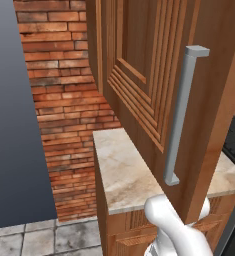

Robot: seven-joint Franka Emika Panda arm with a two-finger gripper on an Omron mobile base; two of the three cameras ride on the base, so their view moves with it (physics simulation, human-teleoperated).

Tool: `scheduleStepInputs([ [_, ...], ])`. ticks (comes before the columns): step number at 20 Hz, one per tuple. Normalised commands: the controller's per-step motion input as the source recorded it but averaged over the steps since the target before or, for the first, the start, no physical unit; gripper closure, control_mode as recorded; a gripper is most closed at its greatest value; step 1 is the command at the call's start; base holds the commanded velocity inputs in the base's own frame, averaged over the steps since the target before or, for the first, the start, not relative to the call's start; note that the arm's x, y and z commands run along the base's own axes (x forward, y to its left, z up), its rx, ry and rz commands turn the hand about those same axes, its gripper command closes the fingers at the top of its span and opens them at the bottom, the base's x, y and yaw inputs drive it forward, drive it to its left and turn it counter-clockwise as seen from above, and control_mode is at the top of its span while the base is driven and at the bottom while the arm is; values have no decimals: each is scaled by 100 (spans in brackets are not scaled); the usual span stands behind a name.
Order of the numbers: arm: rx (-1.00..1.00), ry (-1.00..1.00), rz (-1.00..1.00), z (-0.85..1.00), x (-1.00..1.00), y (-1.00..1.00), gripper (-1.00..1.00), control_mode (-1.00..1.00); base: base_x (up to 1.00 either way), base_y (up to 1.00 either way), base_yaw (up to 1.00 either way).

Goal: Pick the pear, eggplant from the counter and place them in the cabinet. Then close the cabinet.

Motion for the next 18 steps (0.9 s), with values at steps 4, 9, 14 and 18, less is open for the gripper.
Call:
scheduleStepInputs([
  [4, -34, -34, -5, -25, 6, 87, -100, -100, 0, 0, 0],
  [9, -34, -37, -10, -26, 8, 76, -100, -100, 0, 0, 0],
  [14, -34, -31, -15, -24, 36, 71, -100, -100, 0, 0, 0],
  [18, -36, -34, -25, -20, 58, 54, -100, -100, 0, 0, 0],
])
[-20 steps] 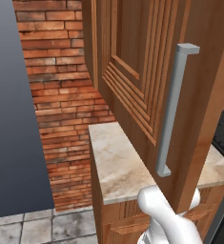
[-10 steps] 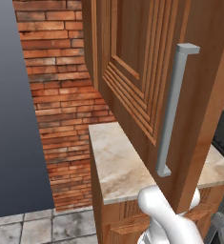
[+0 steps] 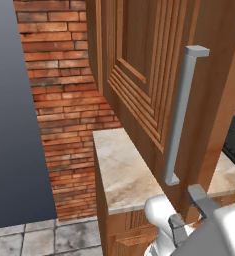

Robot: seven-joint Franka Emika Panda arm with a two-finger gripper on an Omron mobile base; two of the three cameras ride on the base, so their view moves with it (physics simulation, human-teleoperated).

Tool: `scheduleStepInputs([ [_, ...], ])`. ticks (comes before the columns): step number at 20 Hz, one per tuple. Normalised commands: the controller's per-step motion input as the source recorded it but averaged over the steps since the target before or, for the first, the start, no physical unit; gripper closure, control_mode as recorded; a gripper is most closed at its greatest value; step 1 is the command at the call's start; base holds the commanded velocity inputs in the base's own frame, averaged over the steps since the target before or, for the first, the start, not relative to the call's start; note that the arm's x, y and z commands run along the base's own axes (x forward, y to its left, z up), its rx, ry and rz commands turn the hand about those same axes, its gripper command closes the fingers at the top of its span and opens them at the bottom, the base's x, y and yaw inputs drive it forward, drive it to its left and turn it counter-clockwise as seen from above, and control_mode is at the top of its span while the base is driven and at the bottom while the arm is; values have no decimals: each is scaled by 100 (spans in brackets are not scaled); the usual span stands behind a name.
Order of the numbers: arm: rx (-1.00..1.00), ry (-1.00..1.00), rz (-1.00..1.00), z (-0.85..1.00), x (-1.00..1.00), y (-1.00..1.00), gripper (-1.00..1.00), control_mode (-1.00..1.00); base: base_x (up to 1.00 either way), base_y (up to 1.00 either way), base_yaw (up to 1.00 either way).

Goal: Pick the pear, eggplant from the counter and place them in the cabinet. Then close the cabinet.

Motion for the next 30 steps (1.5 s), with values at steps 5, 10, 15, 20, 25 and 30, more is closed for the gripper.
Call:
scheduleStepInputs([
  [5, -33, -24, -30, -32, 77, 42, -100, -100, 0, 0, 0],
  [10, -23, -7, -34, -41, 83, 13, -100, -100, 0, 0, 0],
  [15, -18, -3, -38, -33, 75, 0, -100, -100, 0, 0, 0],
  [20, -12, -9, -28, -4, 59, -13, -100, -100, 0, 0, 0],
  [25, -7, -2, -11, 0, 30, -61, -100, -100, 0, 0, 0],
  [30, -2, -1, -6, 0, 9, -87, -100, -100, 0, 0, 0],
])
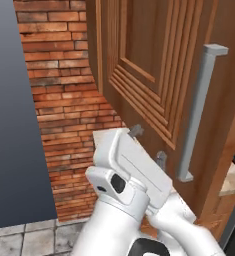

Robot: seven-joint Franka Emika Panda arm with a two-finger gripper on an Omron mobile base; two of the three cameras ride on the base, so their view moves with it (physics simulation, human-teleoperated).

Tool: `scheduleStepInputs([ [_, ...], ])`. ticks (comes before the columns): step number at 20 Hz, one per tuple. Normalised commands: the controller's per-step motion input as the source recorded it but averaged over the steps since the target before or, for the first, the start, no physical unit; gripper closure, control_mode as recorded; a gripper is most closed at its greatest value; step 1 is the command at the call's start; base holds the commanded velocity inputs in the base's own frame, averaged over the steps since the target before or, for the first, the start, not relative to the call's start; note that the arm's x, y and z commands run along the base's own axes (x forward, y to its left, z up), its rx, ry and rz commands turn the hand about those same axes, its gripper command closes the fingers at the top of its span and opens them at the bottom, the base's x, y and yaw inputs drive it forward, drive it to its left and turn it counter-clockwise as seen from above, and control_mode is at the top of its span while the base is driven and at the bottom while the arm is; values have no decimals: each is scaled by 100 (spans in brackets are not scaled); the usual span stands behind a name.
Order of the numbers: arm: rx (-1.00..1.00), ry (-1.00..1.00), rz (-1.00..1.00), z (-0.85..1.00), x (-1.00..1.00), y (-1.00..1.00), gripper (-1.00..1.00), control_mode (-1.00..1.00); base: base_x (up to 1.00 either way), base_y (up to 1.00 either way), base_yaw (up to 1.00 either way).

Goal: Pick the pear, eggplant from the counter and place them in the cabinet. Then close the cabinet.

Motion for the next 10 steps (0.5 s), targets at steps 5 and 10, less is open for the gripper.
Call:
scheduleStepInputs([
  [5, 0, 0, 0, 4, 25, -97, -100, -100, 0, 0, 0],
  [10, 0, 0, 6, 3, 88, -75, -100, -100, 0, 0, 0],
])
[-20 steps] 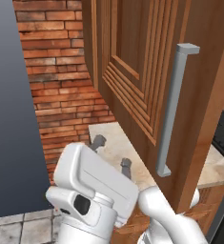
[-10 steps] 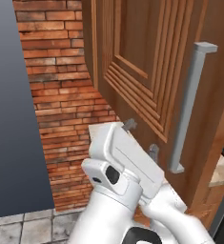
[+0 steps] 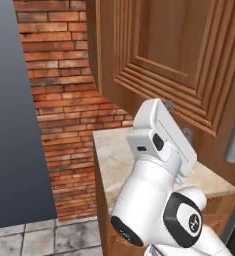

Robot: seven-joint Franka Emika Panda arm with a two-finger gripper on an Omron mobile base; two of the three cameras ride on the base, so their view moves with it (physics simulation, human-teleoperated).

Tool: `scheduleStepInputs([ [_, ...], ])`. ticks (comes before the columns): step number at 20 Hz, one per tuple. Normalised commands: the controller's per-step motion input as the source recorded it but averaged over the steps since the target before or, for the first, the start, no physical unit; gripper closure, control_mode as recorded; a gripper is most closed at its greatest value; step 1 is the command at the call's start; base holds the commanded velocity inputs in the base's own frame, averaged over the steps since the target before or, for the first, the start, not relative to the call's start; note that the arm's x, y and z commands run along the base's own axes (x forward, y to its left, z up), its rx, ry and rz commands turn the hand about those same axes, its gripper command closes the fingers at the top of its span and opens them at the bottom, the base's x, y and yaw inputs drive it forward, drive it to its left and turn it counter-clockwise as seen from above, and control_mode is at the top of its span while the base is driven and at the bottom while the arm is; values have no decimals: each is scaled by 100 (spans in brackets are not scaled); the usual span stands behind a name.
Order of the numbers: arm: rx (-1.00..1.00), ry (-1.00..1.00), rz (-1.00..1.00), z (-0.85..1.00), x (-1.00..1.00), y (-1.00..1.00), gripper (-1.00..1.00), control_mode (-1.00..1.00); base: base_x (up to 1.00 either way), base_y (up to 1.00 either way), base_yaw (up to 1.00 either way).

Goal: Pick the pear, eggplant from the counter and place them in the cabinet. Then close the cabinet.

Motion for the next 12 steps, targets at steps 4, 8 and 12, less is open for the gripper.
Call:
scheduleStepInputs([
  [4, 0, 0, 15, 0, 100, -70, -100, -100, 0, 0, 0],
  [8, 0, 0, 15, 0, 100, -74, -100, -100, 0, 0, 0],
  [12, 0, 1, 17, 0, 100, -66, -100, -100, 0, 0, 0],
])
